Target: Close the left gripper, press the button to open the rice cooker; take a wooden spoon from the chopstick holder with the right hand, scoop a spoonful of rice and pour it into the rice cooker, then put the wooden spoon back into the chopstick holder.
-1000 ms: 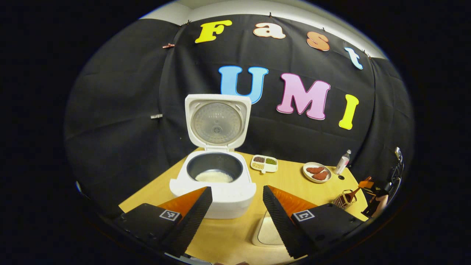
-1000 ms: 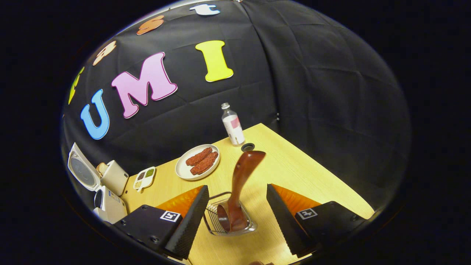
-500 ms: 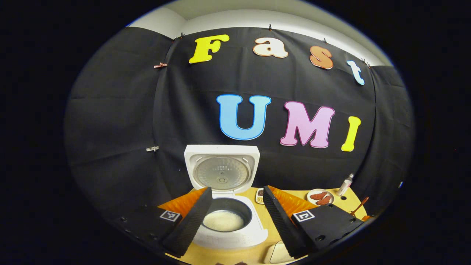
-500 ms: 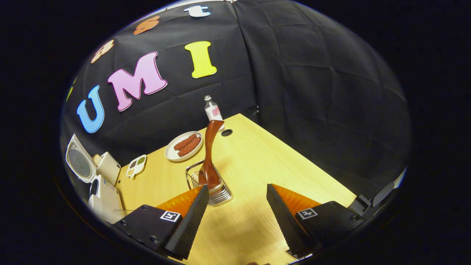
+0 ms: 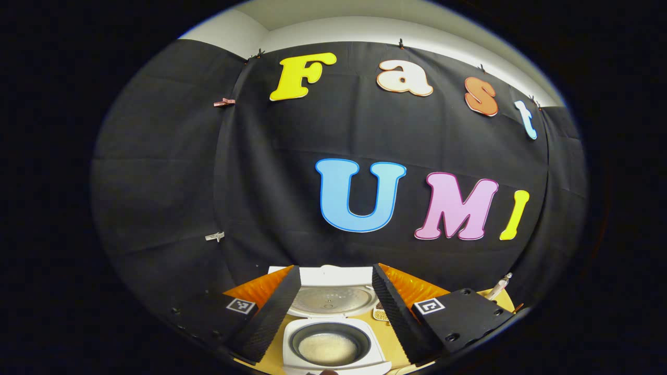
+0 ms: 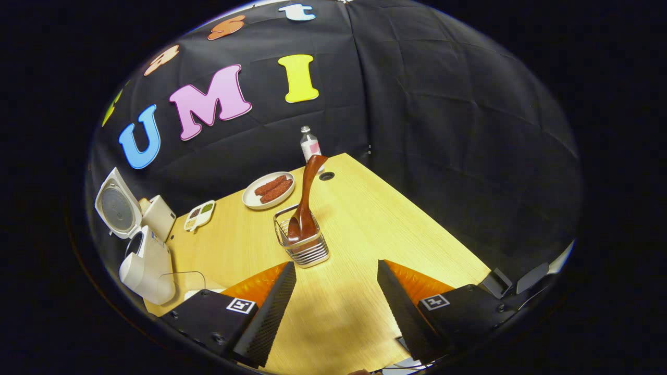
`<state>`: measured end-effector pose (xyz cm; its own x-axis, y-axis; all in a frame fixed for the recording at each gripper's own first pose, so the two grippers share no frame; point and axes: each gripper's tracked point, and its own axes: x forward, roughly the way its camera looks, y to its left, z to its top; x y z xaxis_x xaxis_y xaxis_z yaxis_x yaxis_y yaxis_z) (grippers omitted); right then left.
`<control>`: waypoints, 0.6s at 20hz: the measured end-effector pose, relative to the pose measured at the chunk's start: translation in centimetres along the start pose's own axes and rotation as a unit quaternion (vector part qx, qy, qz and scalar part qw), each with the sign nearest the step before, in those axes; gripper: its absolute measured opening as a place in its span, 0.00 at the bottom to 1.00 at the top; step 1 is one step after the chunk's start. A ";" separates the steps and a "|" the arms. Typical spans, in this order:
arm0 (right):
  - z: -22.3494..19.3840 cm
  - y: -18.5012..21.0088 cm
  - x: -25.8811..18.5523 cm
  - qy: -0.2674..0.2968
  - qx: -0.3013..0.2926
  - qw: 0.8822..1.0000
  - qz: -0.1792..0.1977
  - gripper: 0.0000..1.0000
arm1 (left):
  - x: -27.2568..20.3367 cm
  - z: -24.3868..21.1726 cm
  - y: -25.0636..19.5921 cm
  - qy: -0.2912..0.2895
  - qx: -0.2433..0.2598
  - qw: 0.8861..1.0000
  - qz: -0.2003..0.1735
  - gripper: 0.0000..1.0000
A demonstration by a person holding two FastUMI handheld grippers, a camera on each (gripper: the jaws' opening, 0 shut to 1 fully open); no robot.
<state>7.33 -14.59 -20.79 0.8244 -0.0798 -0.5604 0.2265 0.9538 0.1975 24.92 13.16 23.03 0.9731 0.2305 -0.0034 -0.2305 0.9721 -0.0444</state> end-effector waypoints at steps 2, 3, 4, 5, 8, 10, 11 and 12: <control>0.1 0.4 -0.3 -0.002 -0.002 1.000 0.002 0.98 | 3.1 1.0 1.1 -0.009 0.017 1.000 0.012 0.95; 0.1 0.6 -0.4 0.000 -0.008 1.000 0.004 0.98 | 4.6 0.6 1.4 -0.002 0.023 1.000 0.015 0.94; 0.1 0.6 -0.6 0.001 -0.016 1.000 0.004 0.98 | 6.0 0.4 1.3 0.000 0.024 1.000 0.009 0.94; 0.4 0.6 -0.9 -0.003 -0.024 1.000 0.003 0.98 | 7.2 0.3 1.3 0.005 0.023 1.000 0.006 0.95; 1.1 1.1 -1.8 -0.012 -0.035 0.999 0.004 0.99 | 11.3 -0.9 1.4 0.026 0.009 1.000 -0.001 0.94; 1.7 1.8 -2.7 -0.019 -0.040 0.999 0.011 0.99 | 13.5 -2.3 1.0 0.048 -0.008 0.999 -0.009 0.95; 2.0 2.1 -3.1 -0.024 -0.047 0.999 0.015 0.99 | 14.5 -3.1 1.1 0.061 -0.013 0.998 -0.011 0.94; 2.5 2.4 -3.5 -0.031 -0.055 0.998 0.017 0.99 | 15.3 -3.9 1.0 0.073 -0.013 0.997 -0.012 0.95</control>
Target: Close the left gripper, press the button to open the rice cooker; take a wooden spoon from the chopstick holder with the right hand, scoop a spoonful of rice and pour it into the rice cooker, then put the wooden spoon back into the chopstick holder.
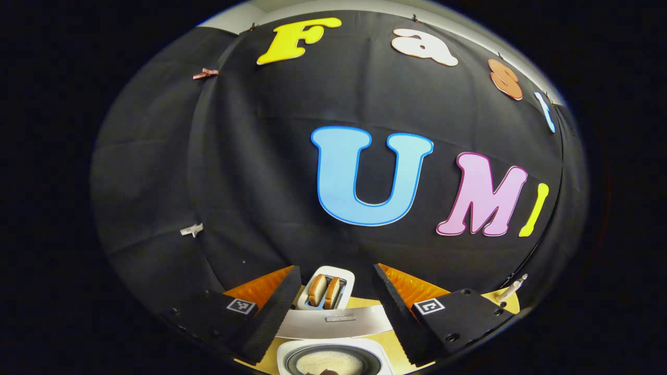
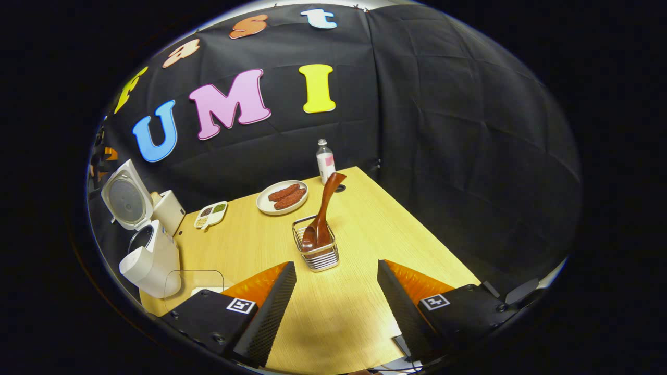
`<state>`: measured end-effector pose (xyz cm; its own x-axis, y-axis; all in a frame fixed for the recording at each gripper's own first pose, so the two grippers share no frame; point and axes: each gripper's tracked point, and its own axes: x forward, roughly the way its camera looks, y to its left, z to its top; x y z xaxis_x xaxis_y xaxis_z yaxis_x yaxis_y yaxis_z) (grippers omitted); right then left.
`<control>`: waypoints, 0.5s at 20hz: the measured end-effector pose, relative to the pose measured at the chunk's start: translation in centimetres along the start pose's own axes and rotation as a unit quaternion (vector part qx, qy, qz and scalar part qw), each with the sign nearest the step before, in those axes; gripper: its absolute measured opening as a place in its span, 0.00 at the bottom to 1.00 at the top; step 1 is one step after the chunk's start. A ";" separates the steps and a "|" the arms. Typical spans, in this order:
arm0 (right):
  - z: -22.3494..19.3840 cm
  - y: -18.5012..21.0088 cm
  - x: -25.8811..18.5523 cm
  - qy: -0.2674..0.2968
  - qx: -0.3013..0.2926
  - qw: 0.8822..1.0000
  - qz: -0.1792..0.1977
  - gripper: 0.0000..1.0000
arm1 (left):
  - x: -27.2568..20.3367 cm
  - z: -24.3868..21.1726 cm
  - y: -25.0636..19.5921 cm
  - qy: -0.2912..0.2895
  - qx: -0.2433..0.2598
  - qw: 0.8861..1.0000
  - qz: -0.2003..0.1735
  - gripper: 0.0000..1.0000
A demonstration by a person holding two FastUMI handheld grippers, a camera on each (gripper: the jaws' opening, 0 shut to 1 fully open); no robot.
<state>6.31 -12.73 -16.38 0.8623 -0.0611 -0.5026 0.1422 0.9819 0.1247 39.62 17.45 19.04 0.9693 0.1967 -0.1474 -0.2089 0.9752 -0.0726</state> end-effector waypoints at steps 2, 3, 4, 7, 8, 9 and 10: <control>1.0 0.8 -0.9 -0.013 -0.014 1.000 0.008 0.99 | 1.6 -1.3 0.1 0.023 0.019 1.000 0.006 0.95; 1.5 1.2 -1.3 -0.021 -0.020 0.999 0.013 0.99 | 2.3 -1.9 0.4 0.035 0.028 0.999 0.011 0.94; 1.9 1.7 -1.6 -0.029 -0.024 0.999 0.018 0.99 | 2.8 -2.5 0.4 0.047 0.034 0.998 0.013 0.95; 3.1 3.1 -2.9 -0.052 -0.032 0.998 0.030 0.99 | 3.1 -3.7 0.0 0.073 0.036 0.997 0.010 0.95; 3.5 3.6 -3.3 -0.061 -0.037 0.997 0.035 0.99 | 2.9 -3.8 -0.1 0.078 0.034 0.996 0.010 0.97; 3.8 4.0 -3.5 -0.068 -0.042 0.996 0.038 0.99 | 2.5 -4.1 -0.2 0.088 0.033 0.996 0.007 0.97; 4.2 4.4 -3.8 -0.075 -0.048 0.995 0.043 0.99 | 1.9 -4.4 -0.2 0.096 0.029 0.995 0.005 0.98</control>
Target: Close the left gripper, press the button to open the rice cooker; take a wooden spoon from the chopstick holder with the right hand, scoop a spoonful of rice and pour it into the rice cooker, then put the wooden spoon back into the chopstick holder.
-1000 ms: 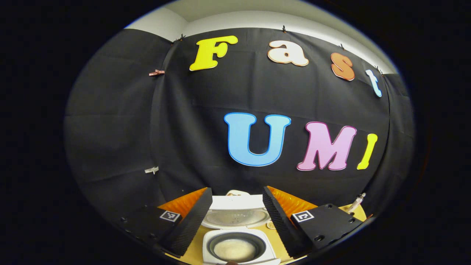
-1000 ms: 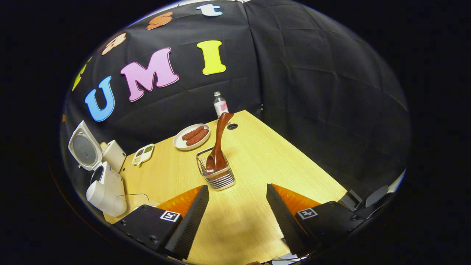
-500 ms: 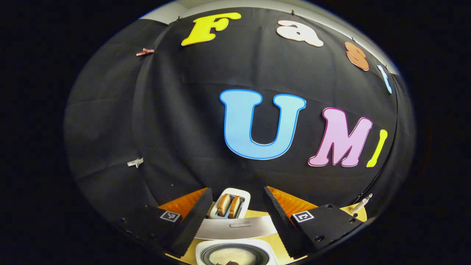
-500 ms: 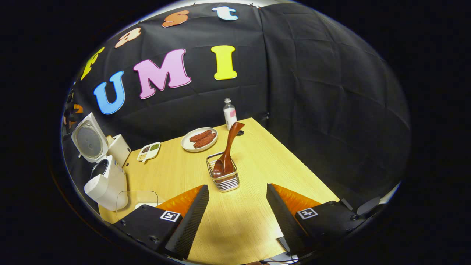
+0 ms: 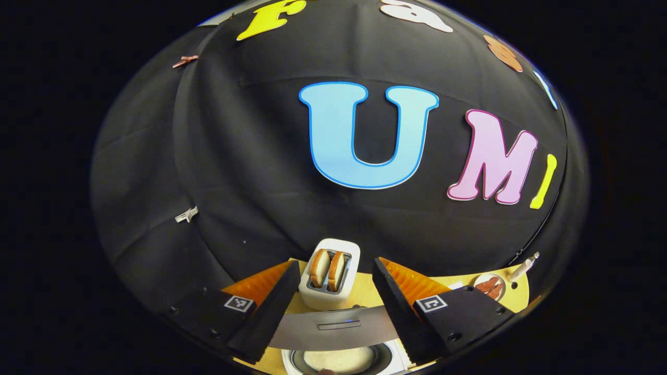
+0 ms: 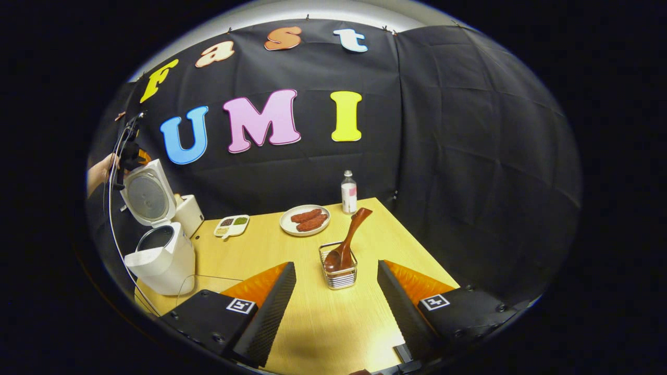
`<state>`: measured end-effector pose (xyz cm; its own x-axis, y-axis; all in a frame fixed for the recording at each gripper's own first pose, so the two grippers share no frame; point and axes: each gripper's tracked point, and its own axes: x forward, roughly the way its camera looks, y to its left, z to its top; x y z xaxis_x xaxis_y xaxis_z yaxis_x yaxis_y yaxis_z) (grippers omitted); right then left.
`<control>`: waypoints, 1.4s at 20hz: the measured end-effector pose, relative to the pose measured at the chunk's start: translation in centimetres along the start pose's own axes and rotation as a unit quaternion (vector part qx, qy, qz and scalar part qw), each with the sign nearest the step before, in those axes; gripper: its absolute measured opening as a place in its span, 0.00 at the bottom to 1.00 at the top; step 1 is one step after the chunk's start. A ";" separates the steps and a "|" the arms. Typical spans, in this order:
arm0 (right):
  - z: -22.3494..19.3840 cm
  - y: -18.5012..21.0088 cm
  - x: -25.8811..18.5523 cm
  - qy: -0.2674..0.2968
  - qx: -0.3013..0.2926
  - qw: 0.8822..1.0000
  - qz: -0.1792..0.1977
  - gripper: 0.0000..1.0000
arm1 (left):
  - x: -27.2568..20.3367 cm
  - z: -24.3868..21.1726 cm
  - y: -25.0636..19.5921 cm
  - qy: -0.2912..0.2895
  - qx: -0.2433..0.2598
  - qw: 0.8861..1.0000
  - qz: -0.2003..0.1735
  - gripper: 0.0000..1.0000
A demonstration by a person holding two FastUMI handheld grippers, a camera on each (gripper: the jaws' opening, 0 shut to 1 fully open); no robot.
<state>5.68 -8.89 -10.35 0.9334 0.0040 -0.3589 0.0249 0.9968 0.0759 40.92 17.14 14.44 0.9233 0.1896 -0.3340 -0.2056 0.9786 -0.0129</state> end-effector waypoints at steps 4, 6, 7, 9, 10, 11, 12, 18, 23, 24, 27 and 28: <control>1.3 1.3 -0.5 -0.019 -0.007 1.000 0.016 0.99 | -3.1 -2.4 -1.0 0.010 0.001 1.000 -0.008 0.98; 1.9 1.7 -0.4 -0.028 -0.004 0.999 0.020 0.99 | -5.2 -3.8 -1.9 0.008 0.002 1.000 -0.016 0.98; 2.1 1.8 -0.5 -0.032 -0.003 0.999 0.021 0.99 | -6.2 -4.9 -2.2 0.008 0.000 1.000 -0.020 0.98; 2.2 2.3 -0.6 -0.036 0.001 0.999 0.028 0.98 | -7.9 -7.3 -2.7 0.011 -0.001 1.000 -0.024 0.98; 2.3 2.5 -0.6 -0.037 0.000 0.999 0.032 0.99 | -8.6 -8.6 -2.7 0.014 -0.005 1.000 -0.023 0.98; 2.3 2.6 -0.6 -0.039 -0.002 0.999 0.035 0.99 | -9.2 -9.9 -2.9 0.017 -0.009 1.000 -0.022 0.98; 2.2 2.7 -0.7 -0.039 -0.004 0.999 0.038 0.99 | -9.8 -11.2 -3.0 0.018 -0.012 1.000 -0.021 0.99; 0.4 3.9 -1.0 -0.027 -0.019 0.997 0.063 0.99 | -11.1 -19.0 -3.1 0.002 0.000 1.000 0.010 0.98; -0.6 4.9 -0.4 -0.014 -0.030 0.996 0.087 0.99 | -10.7 -24.1 -3.6 -0.009 -0.009 1.000 0.019 0.98; -0.5 4.9 -0.2 -0.015 -0.031 0.995 0.088 0.99 | -10.6 -25.2 -3.7 -0.003 -0.007 1.000 0.017 0.98; -0.7 5.2 0.2 -0.010 -0.026 0.995 0.095 0.99 | -10.2 -27.6 -3.8 0.005 0.004 1.000 0.019 0.99; -0.7 5.2 0.4 -0.009 -0.026 0.995 0.097 0.99 | -10.1 -28.3 -3.7 0.006 0.011 1.000 0.024 0.98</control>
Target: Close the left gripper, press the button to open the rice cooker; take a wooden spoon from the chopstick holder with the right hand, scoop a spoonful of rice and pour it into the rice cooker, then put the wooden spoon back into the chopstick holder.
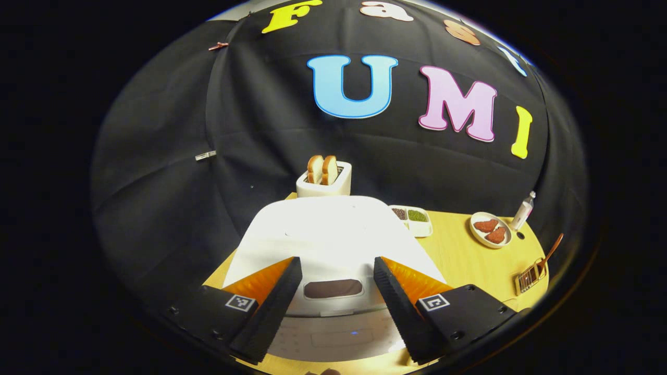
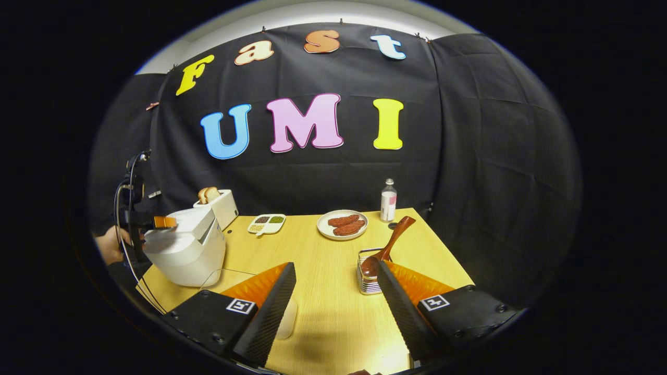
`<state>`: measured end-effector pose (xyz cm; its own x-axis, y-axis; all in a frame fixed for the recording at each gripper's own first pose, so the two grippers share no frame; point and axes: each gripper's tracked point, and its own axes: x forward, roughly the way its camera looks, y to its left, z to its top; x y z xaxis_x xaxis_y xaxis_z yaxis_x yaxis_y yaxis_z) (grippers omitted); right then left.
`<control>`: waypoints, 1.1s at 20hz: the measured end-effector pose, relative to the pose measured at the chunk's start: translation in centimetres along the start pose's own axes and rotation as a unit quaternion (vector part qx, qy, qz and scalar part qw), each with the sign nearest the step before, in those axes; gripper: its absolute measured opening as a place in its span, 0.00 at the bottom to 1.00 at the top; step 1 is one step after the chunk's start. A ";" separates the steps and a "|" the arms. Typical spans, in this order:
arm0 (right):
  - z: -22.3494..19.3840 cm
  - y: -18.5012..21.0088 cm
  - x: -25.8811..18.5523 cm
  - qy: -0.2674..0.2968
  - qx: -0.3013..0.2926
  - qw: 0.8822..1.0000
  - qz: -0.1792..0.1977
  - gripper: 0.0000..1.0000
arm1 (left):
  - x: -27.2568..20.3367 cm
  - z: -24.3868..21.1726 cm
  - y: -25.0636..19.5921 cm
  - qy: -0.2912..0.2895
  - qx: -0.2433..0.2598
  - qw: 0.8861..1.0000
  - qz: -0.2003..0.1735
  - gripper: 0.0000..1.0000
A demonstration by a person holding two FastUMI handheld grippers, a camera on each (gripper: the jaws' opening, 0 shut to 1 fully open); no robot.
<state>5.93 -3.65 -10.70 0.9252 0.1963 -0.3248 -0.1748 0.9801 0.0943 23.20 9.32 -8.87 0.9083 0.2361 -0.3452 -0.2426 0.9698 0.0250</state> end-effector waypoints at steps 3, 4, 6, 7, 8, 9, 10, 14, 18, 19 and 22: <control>-0.2 -0.1 0.4 0.005 -0.003 1.000 0.008 0.99 | 0.3 -0.7 0.0 -0.019 -0.001 1.000 0.011 0.99; -0.3 -0.2 0.6 0.007 -0.005 1.000 0.011 0.99 | 0.4 -0.8 0.0 -0.019 -0.003 1.000 0.011 0.99; -0.2 -0.5 1.1 0.007 -0.007 1.000 0.021 0.99 | 0.4 -1.1 -0.1 -0.009 0.001 1.000 0.010 1.00; -0.1 -0.5 1.3 0.006 -0.008 1.000 0.027 0.99 | 0.3 -1.1 -0.2 -0.007 0.001 1.000 0.010 1.00; -0.1 -0.7 1.7 0.005 -0.009 0.999 0.033 0.99 | 0.6 -0.8 -0.1 -0.009 0.001 1.000 0.012 1.00; -0.2 -0.8 2.0 0.005 -0.012 0.999 0.040 0.99 | 0.6 -0.4 -0.1 -0.013 0.001 1.000 0.015 1.00; -0.3 -0.9 2.5 0.006 -0.015 0.999 0.046 0.99 | 0.2 -0.3 -0.2 -0.009 0.001 1.000 0.020 0.99; 0.0 -1.9 3.7 0.002 -0.028 0.997 0.067 0.99 | -5.2 4.3 -2.2 -0.091 -0.003 0.995 0.031 0.96; 3.2 -3.4 3.4 -0.034 -0.032 0.997 0.061 0.98 | -14.3 10.1 -5.3 -0.200 0.013 0.980 0.020 0.95; 4.1 -3.8 3.0 -0.046 -0.032 0.997 0.054 0.98 | -16.3 10.4 -6.0 -0.211 0.013 0.977 0.019 0.95; 6.2 -4.3 1.1 -0.077 -0.021 0.996 0.028 0.99 | -21.0 9.2 -8.9 -0.218 -0.029 0.975 -0.023 0.95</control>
<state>9.78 -7.89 -5.61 0.9537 0.2469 -0.1719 -0.2387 0.9688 0.0669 9.45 -3.70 6.78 0.9744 0.2074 0.0868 -0.2048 0.9781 -0.0379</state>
